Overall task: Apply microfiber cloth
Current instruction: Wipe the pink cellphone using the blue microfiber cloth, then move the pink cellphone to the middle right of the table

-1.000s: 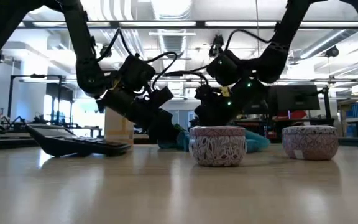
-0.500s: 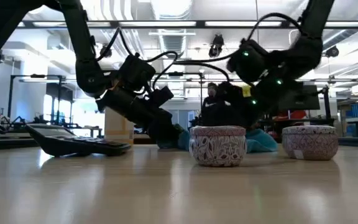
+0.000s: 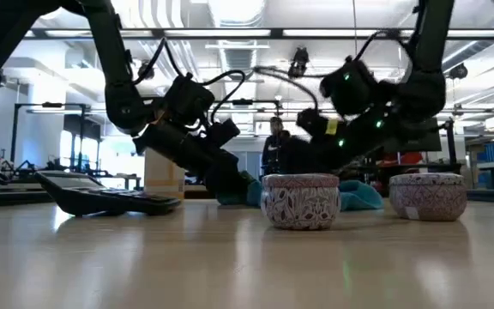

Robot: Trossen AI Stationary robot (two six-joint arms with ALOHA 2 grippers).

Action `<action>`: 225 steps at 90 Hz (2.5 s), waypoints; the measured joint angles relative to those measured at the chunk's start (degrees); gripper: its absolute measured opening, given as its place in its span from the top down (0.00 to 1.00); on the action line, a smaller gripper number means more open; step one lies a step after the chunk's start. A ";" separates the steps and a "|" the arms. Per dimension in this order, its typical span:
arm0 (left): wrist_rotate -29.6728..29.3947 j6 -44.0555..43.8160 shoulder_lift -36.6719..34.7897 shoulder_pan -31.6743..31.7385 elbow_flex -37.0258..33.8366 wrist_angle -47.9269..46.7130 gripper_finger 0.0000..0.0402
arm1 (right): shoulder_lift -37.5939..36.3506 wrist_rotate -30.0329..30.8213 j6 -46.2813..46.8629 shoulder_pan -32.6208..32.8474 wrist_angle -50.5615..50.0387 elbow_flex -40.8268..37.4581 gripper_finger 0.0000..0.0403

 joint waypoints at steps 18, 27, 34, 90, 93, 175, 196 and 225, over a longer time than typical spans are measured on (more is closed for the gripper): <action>-0.02 1.25 0.02 0.02 0.02 0.08 1.00 | 8.69 6.55 1.82 -0.05 14.66 1.37 1.00; -0.02 1.44 0.02 0.02 0.09 -0.01 1.00 | 10.63 10.67 2.63 -0.74 17.96 1.32 1.00; -0.02 1.53 0.02 0.02 0.12 -0.37 1.00 | 10.87 12.25 2.92 -1.49 17.21 1.10 1.00; 0.19 1.55 -0.01 0.02 0.15 -1.53 1.00 | -11.73 27.92 6.15 -2.70 -3.78 -12.22 1.00; 0.16 1.55 -0.02 0.02 0.19 -1.65 1.00 | -14.20 27.77 5.55 -2.50 -5.62 -12.87 1.00; -0.02 1.55 -0.04 0.02 0.15 -1.94 1.00 | -18.61 -0.04 -28.46 -6.10 -65.95 12.39 0.95; -0.04 1.55 -0.04 0.02 0.13 -1.93 1.00 | -12.78 1.09 -32.51 -6.25 -66.05 16.23 0.76; -0.04 1.73 -0.04 0.02 0.09 -1.95 1.00 | -8.99 9.22 -43.26 -5.81 -70.00 20.20 0.64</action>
